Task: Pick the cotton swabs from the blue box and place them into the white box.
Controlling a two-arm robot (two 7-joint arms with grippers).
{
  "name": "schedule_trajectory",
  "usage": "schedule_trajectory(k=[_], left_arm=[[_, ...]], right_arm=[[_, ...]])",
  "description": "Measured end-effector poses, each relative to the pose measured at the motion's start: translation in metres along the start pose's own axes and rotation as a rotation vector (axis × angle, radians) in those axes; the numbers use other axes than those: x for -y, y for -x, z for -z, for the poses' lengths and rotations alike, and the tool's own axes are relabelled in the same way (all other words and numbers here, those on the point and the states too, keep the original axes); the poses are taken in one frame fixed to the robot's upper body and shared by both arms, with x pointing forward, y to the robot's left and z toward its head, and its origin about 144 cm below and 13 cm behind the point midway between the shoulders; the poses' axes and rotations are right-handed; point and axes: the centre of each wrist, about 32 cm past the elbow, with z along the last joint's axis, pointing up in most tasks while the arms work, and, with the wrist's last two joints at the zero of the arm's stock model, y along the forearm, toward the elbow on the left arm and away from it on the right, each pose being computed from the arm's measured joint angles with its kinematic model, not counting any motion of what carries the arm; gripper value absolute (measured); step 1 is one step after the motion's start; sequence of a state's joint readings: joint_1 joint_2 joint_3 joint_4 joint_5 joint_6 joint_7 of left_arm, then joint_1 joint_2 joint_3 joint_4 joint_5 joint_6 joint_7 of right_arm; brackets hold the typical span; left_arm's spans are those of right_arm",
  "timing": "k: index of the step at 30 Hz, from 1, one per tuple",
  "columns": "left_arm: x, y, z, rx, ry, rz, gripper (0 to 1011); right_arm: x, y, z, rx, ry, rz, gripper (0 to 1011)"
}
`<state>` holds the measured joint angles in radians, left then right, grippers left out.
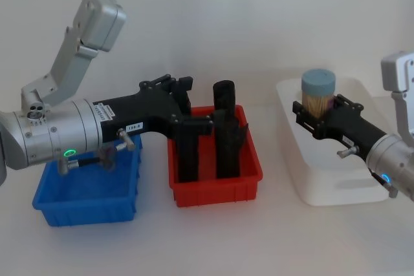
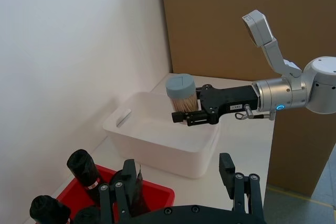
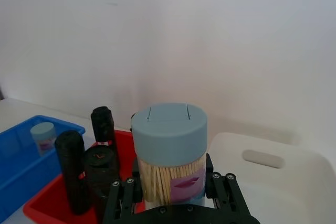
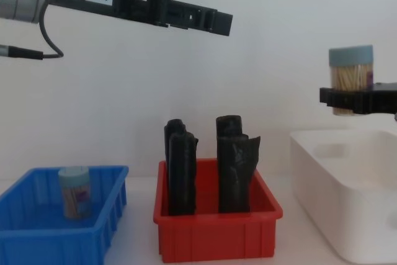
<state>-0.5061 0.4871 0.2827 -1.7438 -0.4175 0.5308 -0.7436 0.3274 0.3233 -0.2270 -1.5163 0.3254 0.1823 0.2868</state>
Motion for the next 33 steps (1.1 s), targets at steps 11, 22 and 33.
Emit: schedule_trajectory(k=[11,22,33], left_arm=[[0.0,0.0,0.0,0.0,0.0,0.0,1000],[0.0,0.0,0.0,0.0,0.0,0.0,1000],[0.0,0.0,0.0,0.0,0.0,0.0,1000]], right_arm=[[-0.005,-0.019,0.015,-0.024,0.087,0.153,622],[-0.019,-0.036,0.036,-0.048,0.194,0.235,622],[-0.025,-0.043,0.046,-0.048,0.233,0.261,907]])
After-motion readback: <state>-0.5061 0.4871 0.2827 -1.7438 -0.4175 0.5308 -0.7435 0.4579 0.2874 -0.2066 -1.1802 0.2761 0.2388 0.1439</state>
